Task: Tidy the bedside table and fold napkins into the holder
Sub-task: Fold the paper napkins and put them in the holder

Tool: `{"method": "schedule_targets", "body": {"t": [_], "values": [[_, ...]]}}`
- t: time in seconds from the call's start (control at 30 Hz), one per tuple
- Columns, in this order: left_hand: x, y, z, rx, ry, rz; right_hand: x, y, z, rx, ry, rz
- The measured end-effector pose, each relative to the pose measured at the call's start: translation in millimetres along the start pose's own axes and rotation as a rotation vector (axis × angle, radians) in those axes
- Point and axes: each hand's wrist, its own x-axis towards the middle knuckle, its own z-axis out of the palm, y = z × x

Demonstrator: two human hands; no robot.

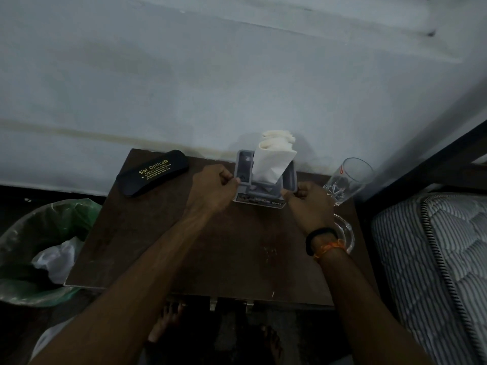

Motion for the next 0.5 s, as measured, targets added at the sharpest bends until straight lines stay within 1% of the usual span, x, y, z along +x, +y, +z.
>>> {"method": "schedule_targets", "body": {"t": [0.33,0.5], "values": [[0.1,4.3,6.4,0.022,0.021,0.019,5.9,5.8,1.0,0.043,0.033,-0.006],[-7.8,2.9,8.3,0.093,0.049,0.003,10.6,16.0,-8.2,0.027,0.070,0.001]]}}
